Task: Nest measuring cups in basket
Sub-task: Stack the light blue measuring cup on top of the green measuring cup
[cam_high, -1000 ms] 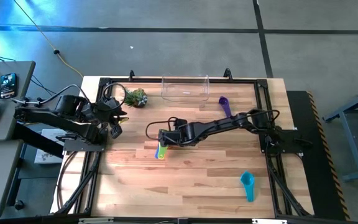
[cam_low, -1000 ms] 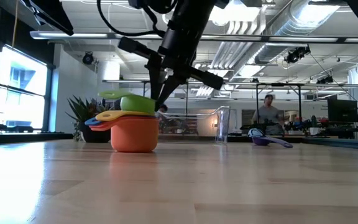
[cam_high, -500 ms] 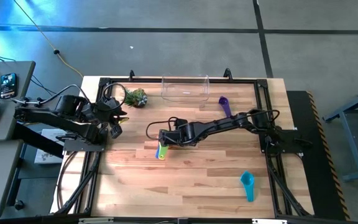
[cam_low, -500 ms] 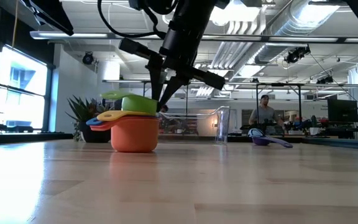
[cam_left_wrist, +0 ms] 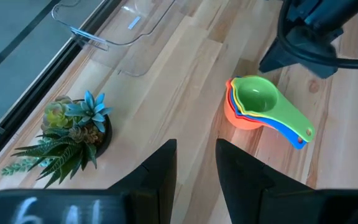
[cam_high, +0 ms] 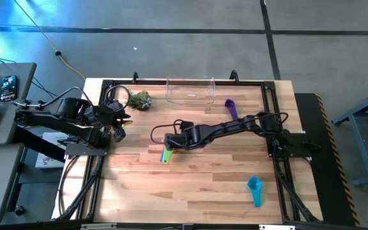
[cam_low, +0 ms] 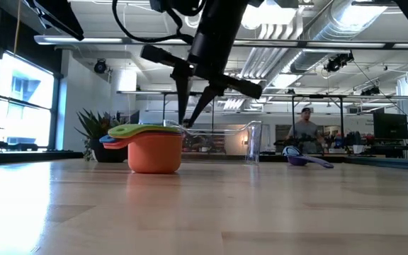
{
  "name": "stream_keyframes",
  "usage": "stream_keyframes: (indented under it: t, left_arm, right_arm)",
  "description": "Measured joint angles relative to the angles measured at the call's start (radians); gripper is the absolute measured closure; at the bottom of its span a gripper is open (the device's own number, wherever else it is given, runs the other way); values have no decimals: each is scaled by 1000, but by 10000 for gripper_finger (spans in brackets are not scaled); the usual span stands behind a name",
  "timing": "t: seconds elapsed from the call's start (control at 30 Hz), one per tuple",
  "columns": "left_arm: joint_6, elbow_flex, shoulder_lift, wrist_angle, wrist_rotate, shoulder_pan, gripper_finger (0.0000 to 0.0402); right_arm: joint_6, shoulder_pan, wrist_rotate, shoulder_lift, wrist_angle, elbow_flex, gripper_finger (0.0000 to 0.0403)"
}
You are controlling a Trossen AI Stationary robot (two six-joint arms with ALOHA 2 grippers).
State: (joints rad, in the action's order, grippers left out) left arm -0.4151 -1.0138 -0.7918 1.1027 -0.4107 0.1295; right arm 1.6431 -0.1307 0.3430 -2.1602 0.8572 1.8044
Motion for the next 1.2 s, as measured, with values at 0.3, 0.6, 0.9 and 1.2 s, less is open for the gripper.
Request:
stream_keyframes:
  t: [0.3, 0.6, 0.9, 1.2]
  left_arm:
    - [0, 0, 0, 0, 0, 0, 298]
    - [5, 0, 0, 1, 1, 0, 298]
    - [-76, 0, 0, 1, 1, 0, 298]
    - [-89, 0, 0, 0, 1, 0, 298]
  right_arm:
    - [-182, -34, -13, 9, 226, 102, 348]
    - [-365, -86, -65, 10, 413, 126, 348]
    - [-439, -147, -47, 45, 689, 127, 348]
    - [-449, -212, 0, 178, 711, -55, 348]
